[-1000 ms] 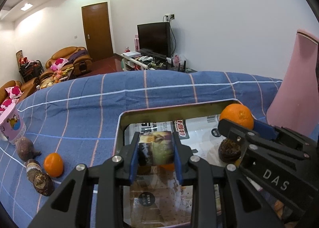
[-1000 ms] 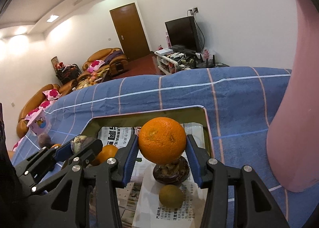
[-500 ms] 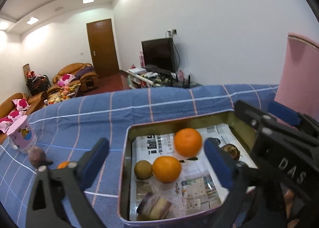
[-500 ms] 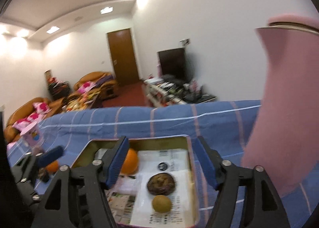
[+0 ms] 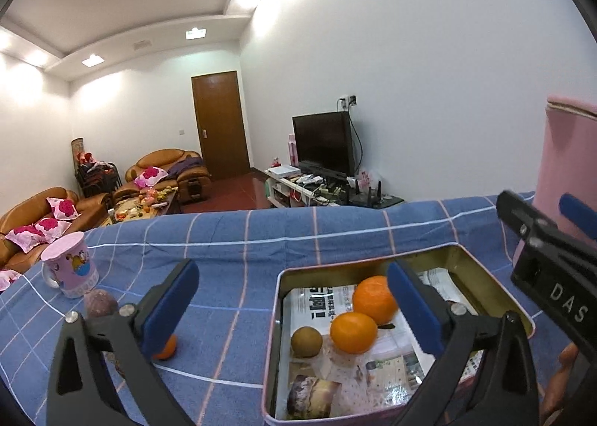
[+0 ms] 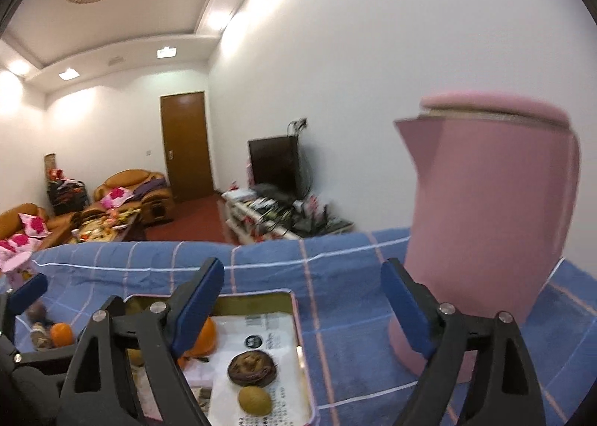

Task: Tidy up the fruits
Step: 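Withdraw both open grippers from the tin back toward the loose fruits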

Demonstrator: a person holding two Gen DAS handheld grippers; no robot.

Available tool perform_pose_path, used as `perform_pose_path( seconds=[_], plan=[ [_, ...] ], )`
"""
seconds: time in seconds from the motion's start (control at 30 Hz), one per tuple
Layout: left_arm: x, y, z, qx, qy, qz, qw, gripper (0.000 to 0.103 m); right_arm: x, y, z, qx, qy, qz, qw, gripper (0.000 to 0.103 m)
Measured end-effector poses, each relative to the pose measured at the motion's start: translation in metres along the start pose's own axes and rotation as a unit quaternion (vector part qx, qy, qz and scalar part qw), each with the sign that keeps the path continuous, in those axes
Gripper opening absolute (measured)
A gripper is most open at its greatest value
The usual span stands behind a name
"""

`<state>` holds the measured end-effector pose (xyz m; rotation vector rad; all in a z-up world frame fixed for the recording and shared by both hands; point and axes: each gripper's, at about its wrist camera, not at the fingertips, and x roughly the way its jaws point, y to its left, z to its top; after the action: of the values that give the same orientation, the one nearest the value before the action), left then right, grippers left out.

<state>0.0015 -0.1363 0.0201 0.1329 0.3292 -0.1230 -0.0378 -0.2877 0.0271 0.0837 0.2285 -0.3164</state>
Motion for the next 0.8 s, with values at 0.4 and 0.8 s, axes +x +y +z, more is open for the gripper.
perform_pose_path(
  seconds=[0.4,0.8],
  plan=[
    [-0.004,0.001,-0.003,0.0,0.005,0.001,1.0,0.103,-0.014,-0.014,-0.003,0.033,-0.012,-0.005,0.999,0.087],
    [-0.017,0.011,-0.01,-0.006,0.0,-0.014,0.9999,0.103,-0.029,0.003,-0.011,0.009,0.018,-0.014,1.0,0.087]
  ],
)
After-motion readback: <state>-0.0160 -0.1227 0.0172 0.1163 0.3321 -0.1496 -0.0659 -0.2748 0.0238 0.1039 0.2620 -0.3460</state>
